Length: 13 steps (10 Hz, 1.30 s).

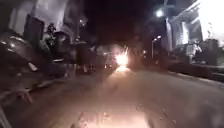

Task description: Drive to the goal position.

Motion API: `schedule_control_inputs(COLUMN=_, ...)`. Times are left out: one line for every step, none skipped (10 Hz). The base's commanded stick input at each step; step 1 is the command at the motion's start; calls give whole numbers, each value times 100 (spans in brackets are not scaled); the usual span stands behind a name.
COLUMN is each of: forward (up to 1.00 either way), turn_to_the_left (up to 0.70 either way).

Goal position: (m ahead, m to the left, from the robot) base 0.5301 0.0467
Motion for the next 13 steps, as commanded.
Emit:
schedule_control_inputs(forward=100, turn_to_the_left=0)
schedule_control_inputs(forward=100, turn_to_the_left=0)
schedule_control_inputs(forward=100, turn_to_the_left=0)
schedule_control_inputs(forward=100, turn_to_the_left=0)
schedule_control_inputs(forward=100, turn_to_the_left=0)
schedule_control_inputs(forward=100, turn_to_the_left=0)
schedule_control_inputs(forward=100, turn_to_the_left=0)
schedule_control_inputs(forward=100, turn_to_the_left=0)
schedule_control_inputs(forward=100, turn_to_the_left=0)
schedule_control_inputs(forward=100, turn_to_the_left=0)
schedule_control_inputs(forward=100, turn_to_the_left=-4)
schedule_control_inputs(forward=100, turn_to_the_left=-15)
schedule_control_inputs(forward=100, turn_to_the_left=-26)
